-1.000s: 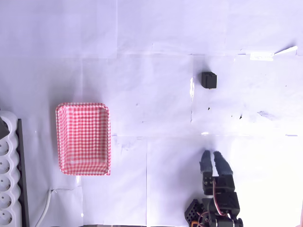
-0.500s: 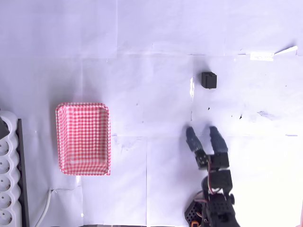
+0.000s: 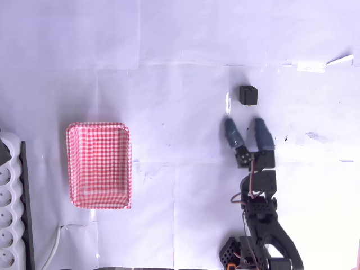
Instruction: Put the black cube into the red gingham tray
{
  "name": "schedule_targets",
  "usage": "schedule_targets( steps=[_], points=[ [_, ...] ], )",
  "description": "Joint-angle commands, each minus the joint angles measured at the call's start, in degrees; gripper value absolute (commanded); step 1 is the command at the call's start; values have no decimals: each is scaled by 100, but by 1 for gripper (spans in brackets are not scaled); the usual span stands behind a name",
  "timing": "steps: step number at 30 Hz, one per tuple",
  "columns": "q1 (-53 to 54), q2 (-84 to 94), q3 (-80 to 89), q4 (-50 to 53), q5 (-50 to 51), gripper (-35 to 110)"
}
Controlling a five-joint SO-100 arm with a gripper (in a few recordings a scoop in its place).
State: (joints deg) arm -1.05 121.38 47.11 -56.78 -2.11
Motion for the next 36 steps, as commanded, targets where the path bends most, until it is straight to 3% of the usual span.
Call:
schedule_targets(
  steps=[1,19,25,36],
  points=[
    [-88,246,659,-176,-44,30],
    [-176,1854,3146,-70,-88,30],
    [-229,1986,3331,-70,-114,41],
    [-255,2030,3349,-97,-44,44]
  ],
)
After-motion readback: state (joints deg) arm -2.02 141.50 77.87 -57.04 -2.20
